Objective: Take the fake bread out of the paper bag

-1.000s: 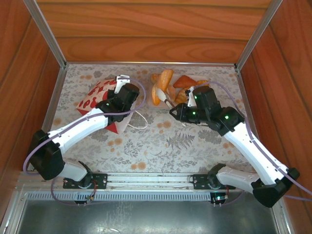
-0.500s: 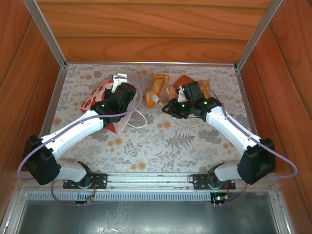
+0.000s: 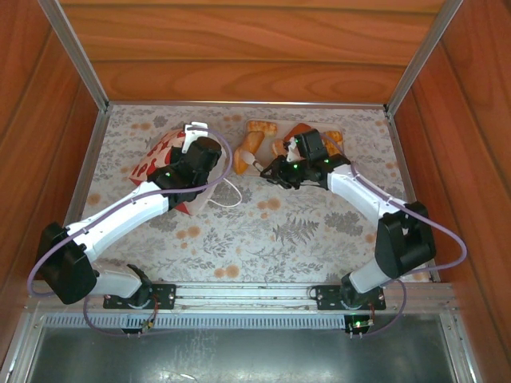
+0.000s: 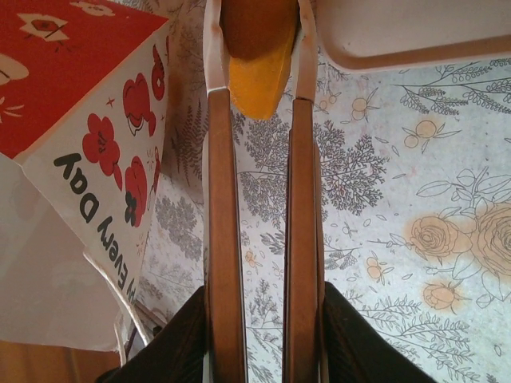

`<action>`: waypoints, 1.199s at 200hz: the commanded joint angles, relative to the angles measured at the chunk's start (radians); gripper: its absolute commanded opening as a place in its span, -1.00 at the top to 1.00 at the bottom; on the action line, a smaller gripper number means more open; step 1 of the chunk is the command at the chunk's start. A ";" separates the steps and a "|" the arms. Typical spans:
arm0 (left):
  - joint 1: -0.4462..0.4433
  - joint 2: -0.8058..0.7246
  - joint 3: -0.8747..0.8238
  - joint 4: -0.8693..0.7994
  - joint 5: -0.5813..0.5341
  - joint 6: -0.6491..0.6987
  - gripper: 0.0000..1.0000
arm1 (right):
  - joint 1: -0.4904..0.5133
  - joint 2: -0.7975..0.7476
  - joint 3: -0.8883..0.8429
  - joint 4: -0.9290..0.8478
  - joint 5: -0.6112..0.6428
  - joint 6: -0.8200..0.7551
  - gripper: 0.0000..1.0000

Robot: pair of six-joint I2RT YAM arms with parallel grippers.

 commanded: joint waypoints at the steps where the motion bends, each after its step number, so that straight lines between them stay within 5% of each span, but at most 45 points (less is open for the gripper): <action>1: 0.011 -0.028 -0.012 0.008 -0.005 0.002 1.00 | -0.019 0.005 0.007 0.071 -0.056 0.012 0.99; 240: 0.015 -0.032 -0.011 0.012 0.006 0.010 1.00 | -0.061 -0.043 -0.125 0.106 -0.028 0.054 0.96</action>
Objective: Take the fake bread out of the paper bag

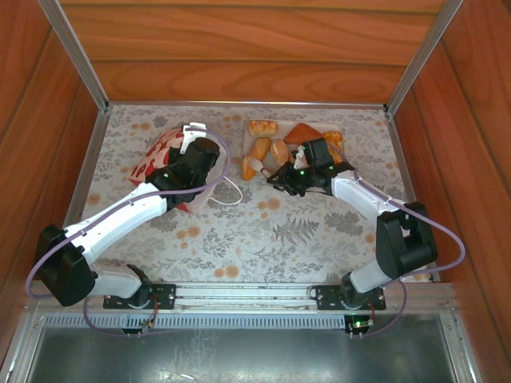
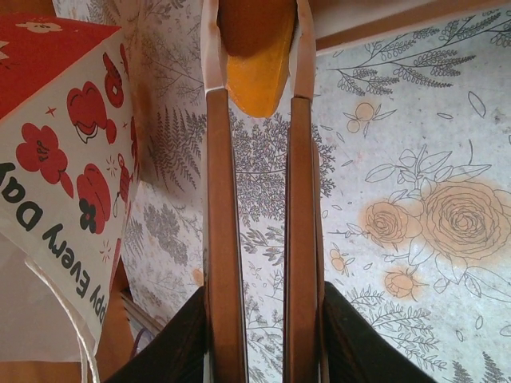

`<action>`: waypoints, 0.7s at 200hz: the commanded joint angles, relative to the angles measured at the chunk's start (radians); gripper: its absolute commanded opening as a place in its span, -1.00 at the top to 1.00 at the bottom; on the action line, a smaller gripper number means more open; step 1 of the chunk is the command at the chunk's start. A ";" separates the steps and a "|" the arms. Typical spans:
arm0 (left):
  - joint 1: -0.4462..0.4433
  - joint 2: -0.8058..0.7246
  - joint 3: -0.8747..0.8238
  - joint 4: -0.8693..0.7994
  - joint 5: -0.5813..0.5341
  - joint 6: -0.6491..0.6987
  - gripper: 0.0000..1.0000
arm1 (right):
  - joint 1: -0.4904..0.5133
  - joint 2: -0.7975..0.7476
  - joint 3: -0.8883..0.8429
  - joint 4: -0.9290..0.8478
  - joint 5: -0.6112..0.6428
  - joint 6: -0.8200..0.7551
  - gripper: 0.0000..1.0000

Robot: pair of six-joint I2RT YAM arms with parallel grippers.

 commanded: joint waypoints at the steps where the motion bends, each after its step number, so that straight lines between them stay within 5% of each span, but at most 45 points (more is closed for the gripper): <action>1: 0.010 -0.017 0.002 0.010 0.004 0.006 1.00 | -0.004 -0.022 -0.001 0.042 0.000 0.010 0.96; 140: 0.010 -0.021 -0.007 0.011 0.014 0.000 1.00 | -0.004 0.060 0.029 0.044 0.054 -0.007 0.73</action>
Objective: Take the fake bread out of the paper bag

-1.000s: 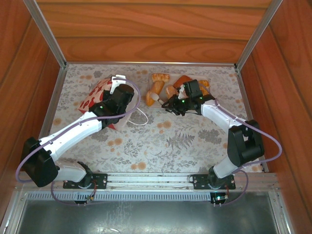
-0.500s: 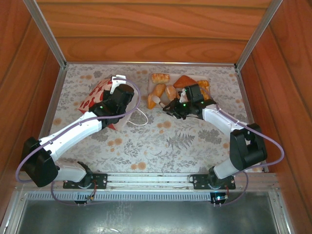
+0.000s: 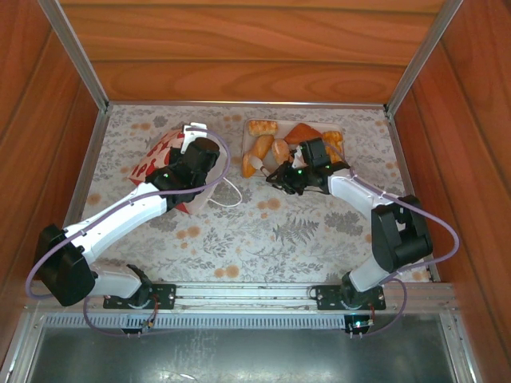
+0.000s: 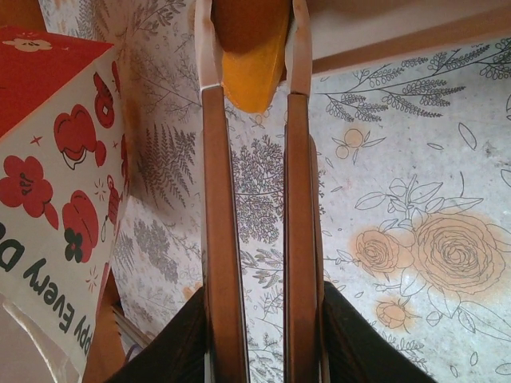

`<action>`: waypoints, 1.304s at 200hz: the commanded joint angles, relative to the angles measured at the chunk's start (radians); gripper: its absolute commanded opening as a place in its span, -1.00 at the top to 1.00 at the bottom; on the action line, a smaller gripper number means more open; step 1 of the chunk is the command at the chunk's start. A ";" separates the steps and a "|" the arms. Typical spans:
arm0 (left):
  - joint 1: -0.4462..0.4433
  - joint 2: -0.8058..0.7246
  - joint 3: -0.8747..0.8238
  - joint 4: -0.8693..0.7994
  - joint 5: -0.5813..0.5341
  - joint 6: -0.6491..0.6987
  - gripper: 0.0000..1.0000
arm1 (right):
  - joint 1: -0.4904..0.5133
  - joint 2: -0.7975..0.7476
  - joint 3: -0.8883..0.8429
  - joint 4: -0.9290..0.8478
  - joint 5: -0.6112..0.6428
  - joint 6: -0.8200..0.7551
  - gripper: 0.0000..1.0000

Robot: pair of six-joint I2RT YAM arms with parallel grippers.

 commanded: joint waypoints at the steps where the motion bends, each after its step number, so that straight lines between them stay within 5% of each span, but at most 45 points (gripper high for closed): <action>1: 0.010 -0.021 -0.007 0.011 -0.006 -0.002 1.00 | -0.004 0.003 0.023 -0.008 0.032 -0.012 0.73; 97: 0.009 -0.035 -0.016 0.011 -0.006 -0.002 1.00 | 0.001 -0.058 0.044 -0.113 0.064 -0.041 -0.01; 158: 0.010 -0.038 -0.013 0.012 -0.006 0.001 1.00 | 0.033 -0.138 0.080 -0.237 0.125 -0.065 -0.05; 261: 0.013 -0.039 -0.018 0.018 -0.003 0.004 1.00 | 0.225 -0.123 0.261 -0.516 0.350 -0.087 0.36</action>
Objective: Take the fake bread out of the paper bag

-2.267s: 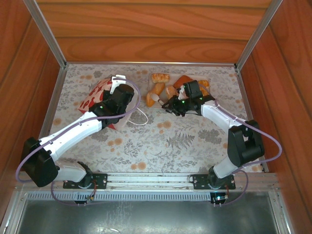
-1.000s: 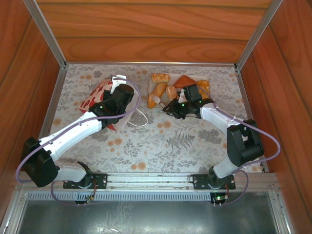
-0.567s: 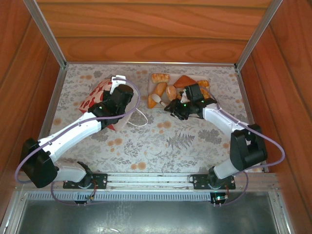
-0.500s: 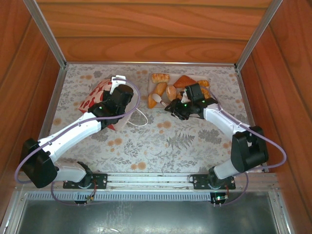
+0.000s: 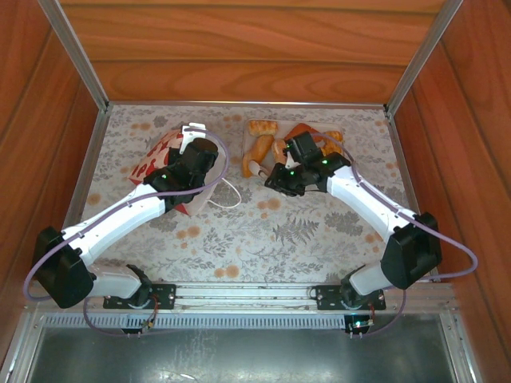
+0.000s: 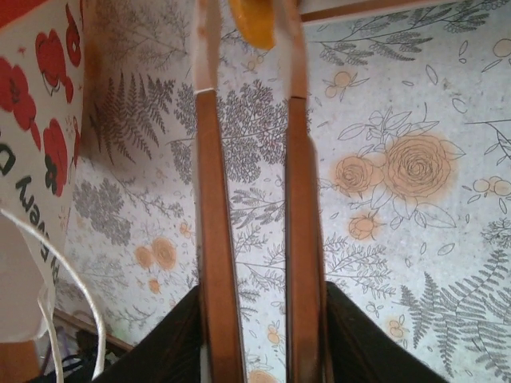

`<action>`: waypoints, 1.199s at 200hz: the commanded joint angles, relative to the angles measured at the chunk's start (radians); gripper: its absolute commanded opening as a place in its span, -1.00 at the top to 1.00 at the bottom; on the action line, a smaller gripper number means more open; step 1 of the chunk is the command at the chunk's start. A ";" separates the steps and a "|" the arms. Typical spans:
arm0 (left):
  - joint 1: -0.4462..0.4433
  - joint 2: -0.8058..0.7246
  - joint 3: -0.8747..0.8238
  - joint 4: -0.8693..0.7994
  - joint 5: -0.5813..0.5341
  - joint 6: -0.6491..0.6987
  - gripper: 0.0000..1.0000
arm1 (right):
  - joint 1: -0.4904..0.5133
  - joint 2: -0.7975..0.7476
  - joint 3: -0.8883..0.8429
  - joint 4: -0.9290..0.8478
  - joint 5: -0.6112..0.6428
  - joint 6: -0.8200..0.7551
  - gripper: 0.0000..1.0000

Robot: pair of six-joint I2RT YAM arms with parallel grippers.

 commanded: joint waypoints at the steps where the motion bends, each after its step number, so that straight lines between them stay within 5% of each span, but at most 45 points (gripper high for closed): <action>1: 0.012 -0.022 -0.009 0.014 -0.006 0.004 1.00 | 0.037 -0.010 0.043 -0.078 0.075 -0.007 0.37; 57: 0.012 -0.025 -0.009 0.014 -0.008 0.001 1.00 | 0.085 0.072 0.119 -0.090 0.061 -0.037 0.60; 240: 0.017 -0.044 -0.029 0.019 0.000 -0.007 1.00 | 0.086 0.181 0.170 -0.128 0.104 -0.057 0.64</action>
